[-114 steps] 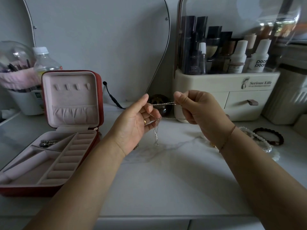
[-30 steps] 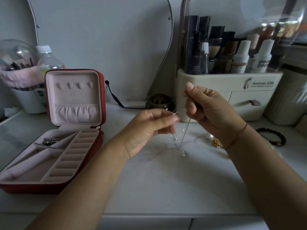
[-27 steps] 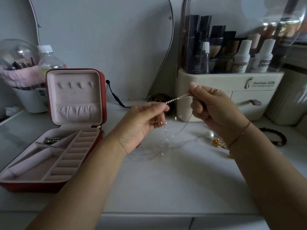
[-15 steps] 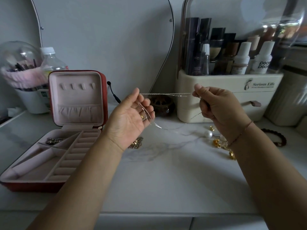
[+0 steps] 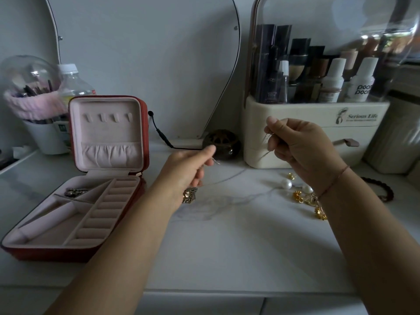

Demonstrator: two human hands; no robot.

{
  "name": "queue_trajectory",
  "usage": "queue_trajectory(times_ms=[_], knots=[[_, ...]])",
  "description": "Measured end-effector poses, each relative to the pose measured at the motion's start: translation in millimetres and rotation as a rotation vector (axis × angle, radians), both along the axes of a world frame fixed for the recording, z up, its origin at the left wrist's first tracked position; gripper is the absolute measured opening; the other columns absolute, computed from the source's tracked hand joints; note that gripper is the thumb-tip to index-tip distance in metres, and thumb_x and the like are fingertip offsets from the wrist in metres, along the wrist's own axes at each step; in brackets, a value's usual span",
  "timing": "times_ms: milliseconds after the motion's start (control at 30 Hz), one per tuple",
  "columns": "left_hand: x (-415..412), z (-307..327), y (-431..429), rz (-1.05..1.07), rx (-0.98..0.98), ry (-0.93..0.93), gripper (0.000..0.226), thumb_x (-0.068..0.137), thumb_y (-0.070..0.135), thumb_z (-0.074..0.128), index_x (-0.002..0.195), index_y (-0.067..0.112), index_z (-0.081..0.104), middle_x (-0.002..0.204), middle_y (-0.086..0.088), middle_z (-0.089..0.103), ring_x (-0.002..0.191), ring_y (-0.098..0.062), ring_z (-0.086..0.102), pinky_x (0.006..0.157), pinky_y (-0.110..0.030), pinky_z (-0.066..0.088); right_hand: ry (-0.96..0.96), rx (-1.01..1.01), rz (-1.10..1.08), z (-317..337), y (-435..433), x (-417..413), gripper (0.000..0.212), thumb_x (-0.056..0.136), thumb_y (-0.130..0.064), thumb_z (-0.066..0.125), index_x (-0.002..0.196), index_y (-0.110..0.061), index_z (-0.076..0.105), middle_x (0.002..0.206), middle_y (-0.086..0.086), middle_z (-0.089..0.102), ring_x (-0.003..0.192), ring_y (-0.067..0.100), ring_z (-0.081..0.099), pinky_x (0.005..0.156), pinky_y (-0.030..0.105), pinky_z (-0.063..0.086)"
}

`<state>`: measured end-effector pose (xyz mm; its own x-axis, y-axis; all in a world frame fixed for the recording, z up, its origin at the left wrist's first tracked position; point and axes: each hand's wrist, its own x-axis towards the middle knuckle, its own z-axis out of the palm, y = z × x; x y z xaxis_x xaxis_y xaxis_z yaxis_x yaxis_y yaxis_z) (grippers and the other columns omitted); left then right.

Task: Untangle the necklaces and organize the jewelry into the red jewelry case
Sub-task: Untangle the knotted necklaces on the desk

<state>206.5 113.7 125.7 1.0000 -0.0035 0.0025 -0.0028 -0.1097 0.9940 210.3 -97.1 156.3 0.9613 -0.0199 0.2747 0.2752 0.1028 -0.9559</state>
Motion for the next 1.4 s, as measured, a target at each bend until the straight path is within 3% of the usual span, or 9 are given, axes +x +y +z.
queue_trajectory(times_ms=[167,267,533,633,767,867,1033,1200,1400], knots=[[0,-7,-6,-0.031,0.239,-0.083,0.036,0.087,0.038,0.066,0.060,0.013,0.064,0.047,0.004,0.042,0.039,-0.009,0.036,0.048,-0.022,0.035,-0.161,-0.267,-0.055,-2,13,-7,0.032,0.080,-0.030,0.065,0.076,0.002,0.064,0.058,0.006,0.064,0.043,0.010,0.030,0.042,0.018,0.028],[3,-9,-5,0.012,0.275,-0.078,0.041,0.085,0.041,0.066,0.052,0.018,0.060,0.041,0.010,0.036,0.045,-0.012,0.034,0.058,-0.029,0.035,-0.194,-0.353,-0.119,-3,16,-7,0.038,0.072,-0.039,0.067,0.072,-0.001,0.067,0.045,-0.006,0.045,0.042,0.007,0.028,0.044,0.019,0.027],[3,-11,-5,0.074,0.339,-0.061,0.043,0.086,0.044,0.063,0.052,0.019,0.060,0.051,0.007,0.059,0.055,-0.014,0.052,0.064,-0.030,0.044,-0.098,-0.256,-0.011,-1,17,-11,0.025,0.087,-0.025,0.060,0.075,-0.003,0.063,0.052,0.002,0.035,0.044,0.007,0.025,0.043,0.018,0.021],[1,-12,-7,0.036,0.380,-0.088,0.037,0.088,0.044,0.061,0.061,0.019,0.069,0.071,0.007,0.071,0.070,-0.012,0.062,0.075,-0.031,0.049,-0.090,-0.240,0.064,-2,21,-11,0.024,0.087,-0.024,0.060,0.073,-0.005,0.062,0.048,-0.001,0.032,0.044,0.009,0.023,0.043,0.021,0.019],[-3,-5,-12,-0.107,0.154,-0.169,0.014,0.084,0.036,0.068,0.084,0.024,0.075,0.088,0.009,0.074,0.091,-0.002,0.065,0.090,-0.026,0.047,-0.113,-0.243,0.129,-2,28,-15,0.027,0.084,-0.025,0.061,0.073,0.000,0.061,0.044,-0.003,0.034,0.040,0.008,0.024,0.041,0.018,0.020],[-7,0,-15,-0.302,-0.020,-0.181,0.022,0.081,0.030,0.070,0.100,0.019,0.074,0.098,0.002,0.074,0.102,-0.009,0.066,0.093,-0.026,0.047,-0.131,-0.245,0.184,-2,32,-18,0.022,0.087,-0.016,0.059,0.071,-0.001,0.058,0.039,-0.009,0.045,0.035,0.001,0.036,0.040,0.010,0.029],[-11,2,-16,-0.391,-0.173,-0.126,0.024,0.071,0.030,0.075,0.091,0.018,0.076,0.100,-0.011,0.073,0.097,-0.018,0.067,0.096,-0.032,0.049,-0.129,-0.180,0.191,-2,37,-20,0.020,0.089,-0.006,0.058,0.070,0.002,0.058,0.041,-0.005,0.052,0.033,0.001,0.044,0.040,0.006,0.034],[-10,2,-21,-0.332,-0.260,-0.075,0.014,0.067,0.028,0.070,0.078,0.022,0.077,0.080,0.002,0.070,0.078,-0.007,0.064,0.082,-0.024,0.049,-0.115,-0.135,0.221,-2,42,-22,0.018,0.091,-0.003,0.053,0.075,0.004,0.057,0.042,-0.006,0.054,0.035,0.000,0.047,0.039,0.005,0.035],[-9,1,-24,-0.339,-0.303,-0.041,0.010,0.068,0.027,0.068,0.071,0.021,0.076,0.072,0.004,0.067,0.071,-0.007,0.061,0.075,-0.023,0.045,-0.117,-0.111,0.218,-3,45,-22,0.019,0.091,-0.004,0.054,0.073,0.002,0.056,0.049,-0.004,0.057,0.037,0.000,0.048,0.040,0.007,0.037]])
